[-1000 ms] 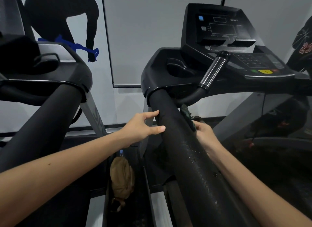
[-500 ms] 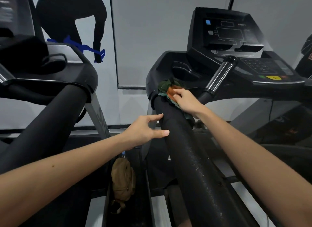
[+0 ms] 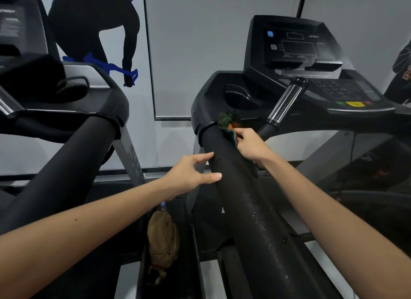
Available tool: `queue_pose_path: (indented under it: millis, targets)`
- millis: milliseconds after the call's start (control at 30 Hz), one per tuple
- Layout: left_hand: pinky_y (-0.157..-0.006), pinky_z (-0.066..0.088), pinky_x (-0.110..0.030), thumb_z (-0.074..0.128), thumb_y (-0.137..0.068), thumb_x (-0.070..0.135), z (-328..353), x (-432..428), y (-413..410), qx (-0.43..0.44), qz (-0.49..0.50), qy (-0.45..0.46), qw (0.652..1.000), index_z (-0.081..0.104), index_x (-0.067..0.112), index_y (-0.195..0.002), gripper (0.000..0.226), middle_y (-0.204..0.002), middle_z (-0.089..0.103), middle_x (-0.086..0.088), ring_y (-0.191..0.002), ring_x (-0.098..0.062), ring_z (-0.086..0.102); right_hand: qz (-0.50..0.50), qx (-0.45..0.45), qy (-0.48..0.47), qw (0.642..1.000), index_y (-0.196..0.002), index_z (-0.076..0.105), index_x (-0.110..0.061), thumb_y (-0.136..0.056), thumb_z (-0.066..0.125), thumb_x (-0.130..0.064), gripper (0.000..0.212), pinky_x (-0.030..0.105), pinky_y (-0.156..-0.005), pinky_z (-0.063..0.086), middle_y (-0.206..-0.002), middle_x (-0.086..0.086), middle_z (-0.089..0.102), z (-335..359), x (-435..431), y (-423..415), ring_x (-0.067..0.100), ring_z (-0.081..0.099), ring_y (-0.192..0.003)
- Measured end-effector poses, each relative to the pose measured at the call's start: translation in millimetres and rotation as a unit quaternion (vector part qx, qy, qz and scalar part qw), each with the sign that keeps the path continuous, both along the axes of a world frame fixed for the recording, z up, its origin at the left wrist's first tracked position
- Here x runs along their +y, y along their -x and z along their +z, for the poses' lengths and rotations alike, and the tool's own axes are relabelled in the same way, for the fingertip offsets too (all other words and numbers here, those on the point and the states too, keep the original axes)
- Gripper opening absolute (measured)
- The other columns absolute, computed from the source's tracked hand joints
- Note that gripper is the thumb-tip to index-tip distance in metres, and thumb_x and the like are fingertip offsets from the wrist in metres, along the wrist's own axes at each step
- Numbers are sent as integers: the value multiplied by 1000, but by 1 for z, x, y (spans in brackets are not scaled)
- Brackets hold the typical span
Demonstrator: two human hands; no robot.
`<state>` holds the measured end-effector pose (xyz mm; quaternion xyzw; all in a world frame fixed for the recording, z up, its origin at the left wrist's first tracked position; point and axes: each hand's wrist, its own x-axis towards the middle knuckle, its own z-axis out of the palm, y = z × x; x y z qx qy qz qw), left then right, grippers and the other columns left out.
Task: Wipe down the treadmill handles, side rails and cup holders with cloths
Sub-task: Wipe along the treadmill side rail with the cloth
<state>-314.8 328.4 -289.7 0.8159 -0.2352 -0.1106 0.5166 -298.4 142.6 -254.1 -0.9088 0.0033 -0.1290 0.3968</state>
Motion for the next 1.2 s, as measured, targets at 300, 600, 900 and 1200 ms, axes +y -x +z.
queue_pose_path:
  millis: [300, 600, 900, 1200]
  targets:
    - [-93, 52, -34, 70, -81, 24, 3, -2, 5, 15, -5, 11, 1000, 36, 26, -142, 70, -148, 35, 5, -114, -19, 58, -9, 132, -261, 956, -94, 60, 2, -90, 47, 5, 15, 11, -41, 46, -67, 3, 59, -31, 7, 84, 9, 55, -56]
    - [-88, 51, -28, 70, -82, 22, 11, 1, -2, 73, 14, 33, 997, 47, 25, -134, 57, -133, 48, 9, -121, -14, 52, -22, -36, 68, 997, -116, 62, -9, -94, 45, -6, 28, 27, -89, 40, -116, 9, 60, 1, 1, 27, 23, 54, -109]
    - [-78, 52, -27, 50, -95, 27, 32, -6, -25, 196, 68, 183, 961, 55, 12, -112, 23, -96, 63, -1, -84, -12, 63, 83, -20, 22, 996, -124, 57, -7, -93, 46, -2, 34, 9, -91, 40, -123, 6, 62, 34, 9, 23, 9, 56, -112]
    - [-44, 44, -12, 71, -75, -4, 50, -8, -52, 111, 114, 90, 983, 64, 6, -79, 13, -70, 59, -4, -61, -11, 47, 102, 15, -253, 962, -108, 60, -13, -89, 36, 14, 41, 28, -85, 54, -105, 12, 61, 22, -23, 33, 19, 64, -90]
